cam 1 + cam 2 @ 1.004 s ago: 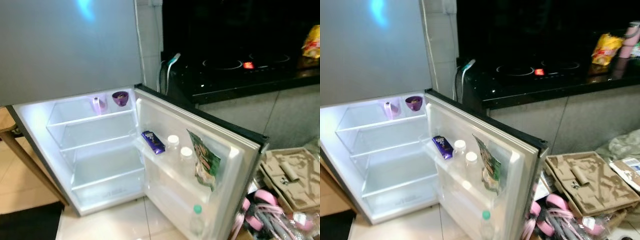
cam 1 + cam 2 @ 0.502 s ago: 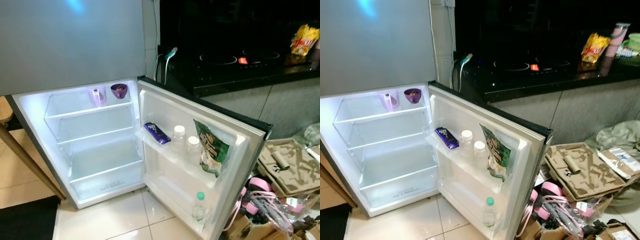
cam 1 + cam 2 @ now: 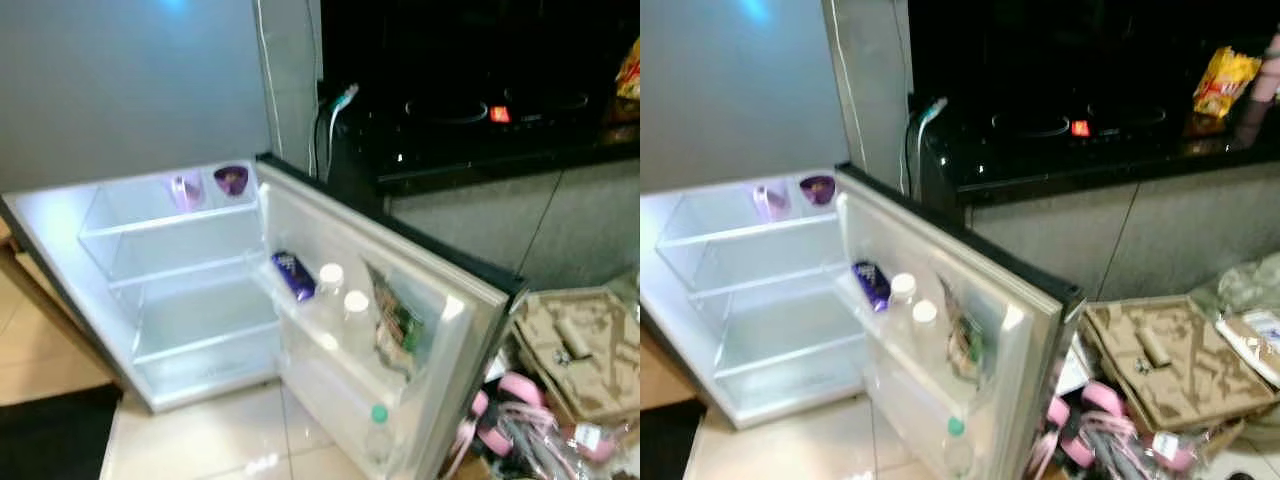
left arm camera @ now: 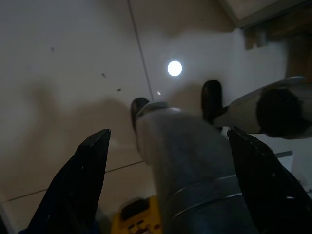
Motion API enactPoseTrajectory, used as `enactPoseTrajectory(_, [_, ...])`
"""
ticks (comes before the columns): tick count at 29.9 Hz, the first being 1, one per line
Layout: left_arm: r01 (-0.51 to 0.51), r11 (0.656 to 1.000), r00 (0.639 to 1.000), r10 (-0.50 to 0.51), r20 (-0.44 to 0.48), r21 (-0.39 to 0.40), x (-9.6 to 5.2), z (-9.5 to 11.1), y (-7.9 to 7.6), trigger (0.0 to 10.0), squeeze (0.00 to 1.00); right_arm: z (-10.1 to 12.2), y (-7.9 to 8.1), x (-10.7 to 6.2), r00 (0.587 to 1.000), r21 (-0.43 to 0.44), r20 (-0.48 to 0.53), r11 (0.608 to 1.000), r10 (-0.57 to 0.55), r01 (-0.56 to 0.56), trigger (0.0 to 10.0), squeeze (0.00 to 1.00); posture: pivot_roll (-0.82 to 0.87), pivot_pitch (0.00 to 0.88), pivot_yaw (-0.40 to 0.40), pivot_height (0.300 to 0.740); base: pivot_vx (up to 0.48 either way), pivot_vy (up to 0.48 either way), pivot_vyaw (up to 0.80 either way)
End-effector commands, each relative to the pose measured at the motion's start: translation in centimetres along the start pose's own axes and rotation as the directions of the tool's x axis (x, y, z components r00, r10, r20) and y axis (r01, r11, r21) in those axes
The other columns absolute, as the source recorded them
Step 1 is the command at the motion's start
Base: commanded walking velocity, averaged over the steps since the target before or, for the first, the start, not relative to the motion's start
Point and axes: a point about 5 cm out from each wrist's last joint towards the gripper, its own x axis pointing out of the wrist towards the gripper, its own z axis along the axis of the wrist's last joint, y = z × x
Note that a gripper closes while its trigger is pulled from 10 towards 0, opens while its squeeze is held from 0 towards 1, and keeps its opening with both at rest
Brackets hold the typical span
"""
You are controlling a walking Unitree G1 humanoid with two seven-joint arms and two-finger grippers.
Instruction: Restocking fridge
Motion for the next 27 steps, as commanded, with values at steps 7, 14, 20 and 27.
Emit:
enactPoseTrajectory(7, [0.015, 1.0, 0.999, -0.016, -0.04, -0.024, -0.1, -1.2, -0.3, 10.0, 0.0, 7.2, -1.7, -0.6, 0.942, 0.229, 0.336, 0.972, -0.021, -0.06, 10.0, 0.0, -0.11, 0.0, -0.002, 0.74, 0.0, 0.0, 0.0])
enactPoseTrajectory(14, [0.02, 1.0, 0.999, -0.021, -0.039, -0.023, -0.1, -1.2, -0.3, 10.0, 0.0, 14.1, -2.4, -2.3, 0.819, 0.213, 0.573, 0.959, 0.034, -0.189, 0.0, 0.0, -0.11, 0.0, -0.003, 0.74, 0.0, 0.0, 0.0])
enactPoseTrajectory(20, [0.026, 0.999, 0.999, -0.027, -0.031, -0.023, -0.1, -1.1, -0.5, 10.0, 0.0, 18.4, -3.1, -4.0, 0.712, 0.206, 0.7, 0.94, 0.052, -0.271, 0.0, 0.0, -0.11, 0.0, -0.004, 0.74, 0.0, 0.0, 0.0])
enactPoseTrajectory(27, [0.008, 1.0, 1.0, -0.008, -0.017, -0.029, -0.1, -1.0, -0.4, 10.0, 0.0, 19.2, -1.0, -4.3, 0.648, 0.012, 0.692, 0.892, 0.318, -0.451, 10.0, 0.0, -0.11, 0.0, -0.006, 0.74, 0.0, 0.0, 0.0])
